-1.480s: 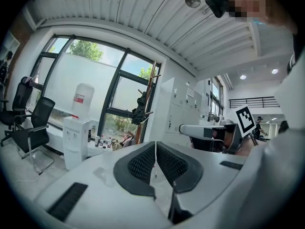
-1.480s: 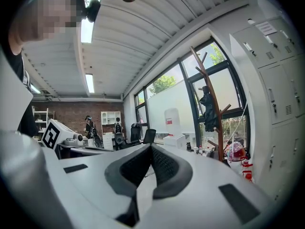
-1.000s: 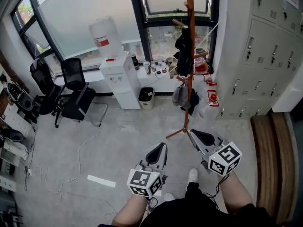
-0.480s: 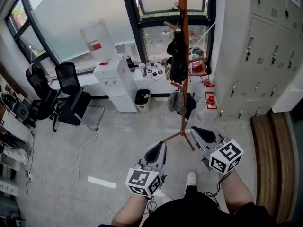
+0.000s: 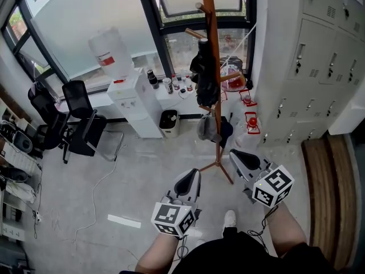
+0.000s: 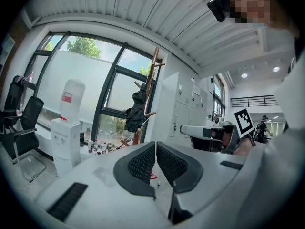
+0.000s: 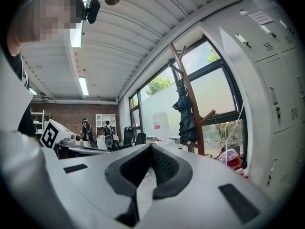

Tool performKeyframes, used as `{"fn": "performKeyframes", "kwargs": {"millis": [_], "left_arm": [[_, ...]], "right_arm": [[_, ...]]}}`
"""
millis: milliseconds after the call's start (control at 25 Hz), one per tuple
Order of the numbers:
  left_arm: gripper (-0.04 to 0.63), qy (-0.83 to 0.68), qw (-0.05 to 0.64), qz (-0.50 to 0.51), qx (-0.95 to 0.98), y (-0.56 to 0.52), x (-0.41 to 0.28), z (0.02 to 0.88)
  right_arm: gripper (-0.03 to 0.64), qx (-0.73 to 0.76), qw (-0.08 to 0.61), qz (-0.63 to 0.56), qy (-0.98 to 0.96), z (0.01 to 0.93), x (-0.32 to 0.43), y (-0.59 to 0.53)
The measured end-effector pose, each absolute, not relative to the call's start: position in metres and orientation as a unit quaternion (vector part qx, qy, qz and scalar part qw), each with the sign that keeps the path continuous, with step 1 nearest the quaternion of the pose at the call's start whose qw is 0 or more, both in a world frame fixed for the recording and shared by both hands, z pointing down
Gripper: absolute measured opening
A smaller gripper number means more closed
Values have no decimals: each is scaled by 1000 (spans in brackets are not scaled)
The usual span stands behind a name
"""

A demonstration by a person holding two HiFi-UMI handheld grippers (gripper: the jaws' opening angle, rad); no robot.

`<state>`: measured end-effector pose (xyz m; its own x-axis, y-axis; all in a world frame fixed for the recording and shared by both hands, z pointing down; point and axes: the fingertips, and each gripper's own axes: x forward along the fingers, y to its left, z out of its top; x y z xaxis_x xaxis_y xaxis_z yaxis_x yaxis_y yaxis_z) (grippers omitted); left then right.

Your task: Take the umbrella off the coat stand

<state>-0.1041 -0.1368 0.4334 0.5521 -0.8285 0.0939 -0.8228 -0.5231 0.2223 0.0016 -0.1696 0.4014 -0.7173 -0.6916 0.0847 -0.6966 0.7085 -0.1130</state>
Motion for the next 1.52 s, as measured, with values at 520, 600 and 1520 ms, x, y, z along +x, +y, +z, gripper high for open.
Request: {"fn": "performKeyframes", "kwargs": {"millis": [520, 600, 1520], "left_arm": [[23, -483, 109, -15, 869, -187, -73, 426], [23, -485, 107, -16, 868, -194, -67, 424], [23, -512, 72, -18, 855, -251, -27, 399]], "right_arm": [[54, 361, 11, 68, -930, 399, 27, -220], [54, 358, 11, 68, -931, 399, 31, -226], [54, 327, 3, 67, -943, 389, 67, -276]]}}
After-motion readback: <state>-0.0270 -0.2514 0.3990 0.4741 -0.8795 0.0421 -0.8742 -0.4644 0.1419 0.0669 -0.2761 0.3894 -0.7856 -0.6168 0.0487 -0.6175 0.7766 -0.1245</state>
